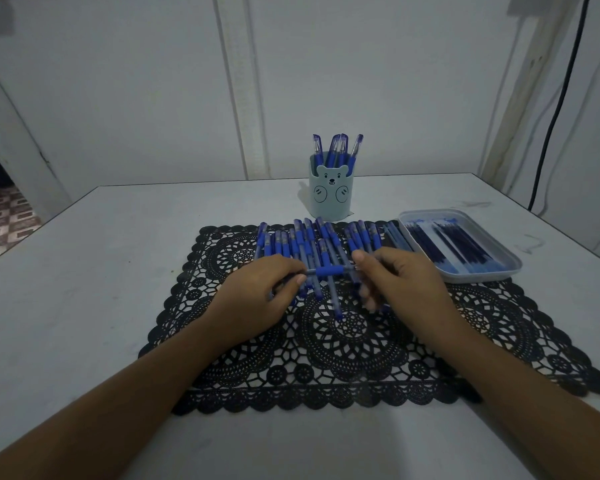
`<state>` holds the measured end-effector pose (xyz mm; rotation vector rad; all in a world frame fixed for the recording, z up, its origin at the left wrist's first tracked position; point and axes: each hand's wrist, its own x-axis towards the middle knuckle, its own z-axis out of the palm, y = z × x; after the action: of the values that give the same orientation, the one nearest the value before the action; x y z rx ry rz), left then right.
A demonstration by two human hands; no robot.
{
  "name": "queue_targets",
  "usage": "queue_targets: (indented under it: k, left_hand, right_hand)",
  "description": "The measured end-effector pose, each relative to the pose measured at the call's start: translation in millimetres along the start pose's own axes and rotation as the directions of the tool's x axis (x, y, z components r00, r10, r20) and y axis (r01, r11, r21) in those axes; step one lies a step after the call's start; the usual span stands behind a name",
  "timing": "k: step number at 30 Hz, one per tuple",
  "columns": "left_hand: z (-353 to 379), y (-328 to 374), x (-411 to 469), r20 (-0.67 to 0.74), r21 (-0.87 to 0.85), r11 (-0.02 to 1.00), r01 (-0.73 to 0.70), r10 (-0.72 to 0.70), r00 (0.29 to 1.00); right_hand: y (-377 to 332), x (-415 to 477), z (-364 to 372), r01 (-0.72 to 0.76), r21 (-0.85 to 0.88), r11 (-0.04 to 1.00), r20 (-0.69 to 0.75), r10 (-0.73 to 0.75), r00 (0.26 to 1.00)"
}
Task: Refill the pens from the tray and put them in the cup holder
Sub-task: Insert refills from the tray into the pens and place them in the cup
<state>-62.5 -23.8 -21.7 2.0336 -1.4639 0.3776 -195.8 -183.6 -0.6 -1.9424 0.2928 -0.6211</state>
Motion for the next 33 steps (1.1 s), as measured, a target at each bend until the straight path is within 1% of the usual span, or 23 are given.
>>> queue_targets:
  k: [3,6,9,11,13,17,20,23,25,29,33]
  left_hand:
    - [2,0,0,0.008,0.005,1.0,-0.015,0.015,1.0]
    - [1,-1,1,-0.001,-0.005,1.0,-0.005,0.005,1.0]
    - [1,-2,0,-0.004,-0.004,1.0,-0.009,0.009,1.0]
    - [1,-1,0,-0.007,0.006,1.0,-0.015,0.016,1.0]
    - [2,-1,0,-0.01,0.011,0.999,-0.031,0.031,0.999]
    - [3,-1,0,-0.003,0.013,0.999,-0.044,0.044,0.999]
    - [3,-1,0,-0.012,-0.001,0.999,-0.035,0.035,0.999]
    - [2,-1,0,-0.013,0.002,0.999,-0.04,0.04,0.999]
    - [3,-1,0,-0.006,0.014,0.999,-0.045,0.045,0.999]
    - [3,-1,0,-0.006,0.023,0.998,-0.057,0.057,0.998]
    - [3,-1,0,-0.015,0.031,0.998,-0.063,0.063,0.998]
  right_hand:
    - [-2,-2,-3,-0.005,-0.144,0.99,0.004,0.006,1.0]
    - [-4,0,-9,0.039,-0.2,0.979,0.016,-0.037,0.999]
    - [-3,3,-11,0.107,-0.254,0.961,0.105,-0.083,0.991]
    - [-1,3,-9,0.114,-0.294,0.949,0.122,-0.081,0.989]
    - [-1,3,-8,0.09,-0.301,0.949,0.109,-0.059,0.992]
    - [-2,1,-5,0.1,-0.346,0.933,0.082,-0.076,0.994]
    - [-1,1,-6,0.111,-0.317,0.942,0.127,-0.074,0.989]
    - [-1,2,-8,0.133,-0.328,0.935,0.155,-0.086,0.984]
    - [-2,1,-7,0.124,-0.334,0.934,0.156,-0.075,0.985]
    - [-1,1,-6,0.097,-0.286,0.953,0.155,-0.054,0.986]
    - [0,2,-8,0.147,-0.349,0.925,0.144,-0.102,0.984]
